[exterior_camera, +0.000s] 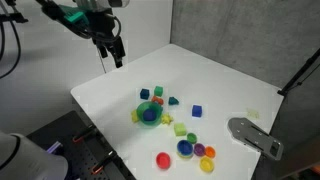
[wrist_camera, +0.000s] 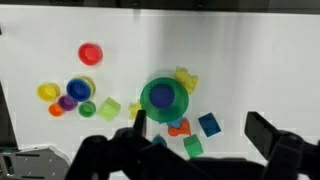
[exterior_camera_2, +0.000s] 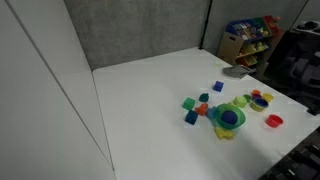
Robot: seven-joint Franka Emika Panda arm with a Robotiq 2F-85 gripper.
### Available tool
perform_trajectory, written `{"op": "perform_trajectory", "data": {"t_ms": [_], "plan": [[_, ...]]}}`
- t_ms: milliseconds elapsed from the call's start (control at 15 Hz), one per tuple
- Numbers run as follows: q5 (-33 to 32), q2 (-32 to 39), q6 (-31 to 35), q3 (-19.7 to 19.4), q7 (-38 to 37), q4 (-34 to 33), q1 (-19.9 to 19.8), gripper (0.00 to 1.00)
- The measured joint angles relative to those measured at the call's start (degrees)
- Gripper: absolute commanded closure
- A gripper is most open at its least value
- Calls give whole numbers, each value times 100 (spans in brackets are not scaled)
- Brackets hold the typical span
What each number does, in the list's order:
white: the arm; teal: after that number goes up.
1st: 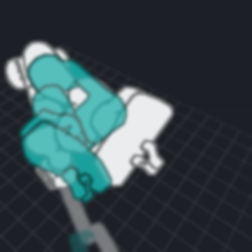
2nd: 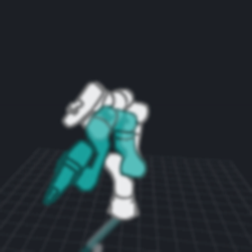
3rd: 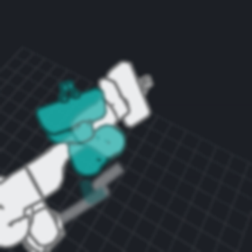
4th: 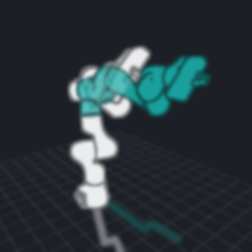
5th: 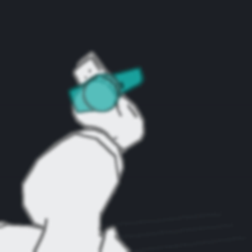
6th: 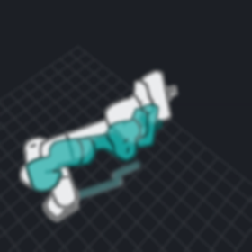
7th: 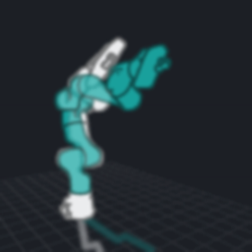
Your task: Put the orange bowl inside the blue bowl.
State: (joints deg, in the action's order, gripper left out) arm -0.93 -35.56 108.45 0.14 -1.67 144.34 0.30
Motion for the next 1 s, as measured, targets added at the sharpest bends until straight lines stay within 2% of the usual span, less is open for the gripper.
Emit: {"op": "perform_trajectory", "data": {"t_ms": [733, 1000], "plan": [[0, 92, 33, -16, -2, -13, -44, 0], [-6, 502, 441, -217, 4, -43, -230, 0]]}}
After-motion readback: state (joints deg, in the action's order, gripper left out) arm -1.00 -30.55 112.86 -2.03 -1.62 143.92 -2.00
